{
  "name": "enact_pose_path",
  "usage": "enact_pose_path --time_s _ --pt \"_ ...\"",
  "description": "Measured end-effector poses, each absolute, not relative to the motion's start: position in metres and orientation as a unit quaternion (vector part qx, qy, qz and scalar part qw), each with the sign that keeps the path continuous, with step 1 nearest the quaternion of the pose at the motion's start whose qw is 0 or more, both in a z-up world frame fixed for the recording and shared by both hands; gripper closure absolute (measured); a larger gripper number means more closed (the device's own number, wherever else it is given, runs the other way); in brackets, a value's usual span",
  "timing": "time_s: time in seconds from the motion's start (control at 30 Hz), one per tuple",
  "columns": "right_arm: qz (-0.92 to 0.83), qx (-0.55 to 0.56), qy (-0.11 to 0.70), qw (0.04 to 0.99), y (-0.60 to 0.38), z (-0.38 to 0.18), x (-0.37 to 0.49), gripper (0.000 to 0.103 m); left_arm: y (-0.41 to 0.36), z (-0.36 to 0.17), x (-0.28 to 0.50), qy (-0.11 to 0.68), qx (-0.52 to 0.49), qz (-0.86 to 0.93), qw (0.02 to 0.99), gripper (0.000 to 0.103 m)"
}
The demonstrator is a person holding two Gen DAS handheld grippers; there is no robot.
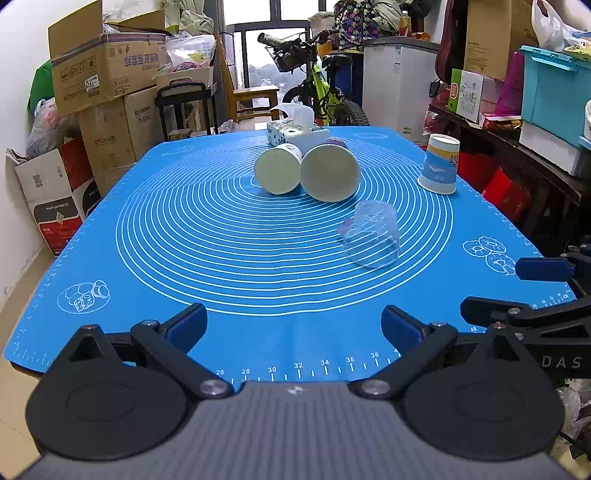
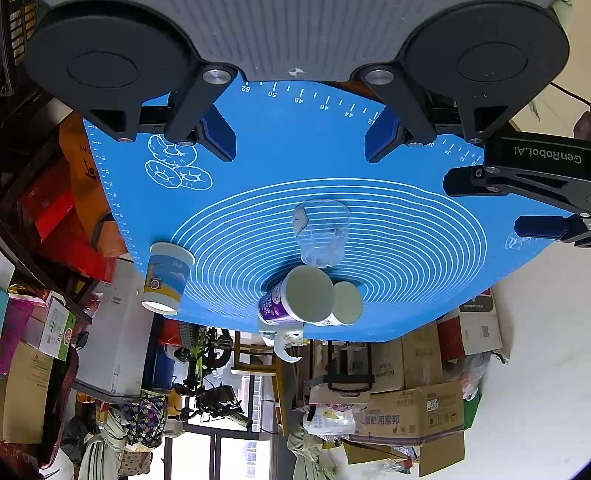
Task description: Flip cup upside down
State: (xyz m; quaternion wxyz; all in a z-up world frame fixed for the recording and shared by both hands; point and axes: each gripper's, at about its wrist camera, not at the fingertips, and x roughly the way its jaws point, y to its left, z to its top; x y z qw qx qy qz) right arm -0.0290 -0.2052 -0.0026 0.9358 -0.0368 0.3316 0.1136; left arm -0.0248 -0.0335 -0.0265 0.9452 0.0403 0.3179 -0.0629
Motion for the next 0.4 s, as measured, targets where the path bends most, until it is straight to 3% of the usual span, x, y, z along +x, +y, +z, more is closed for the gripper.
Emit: enact_pose_path --time_s 0.4 --pt "0.114 -0.036 0.334 0.935 -0.2047 -0.0055 -0.0275 0.022 -0.0339 -0.028 -0.0237 0.316 0.048 -0.064 0.945 0.003"
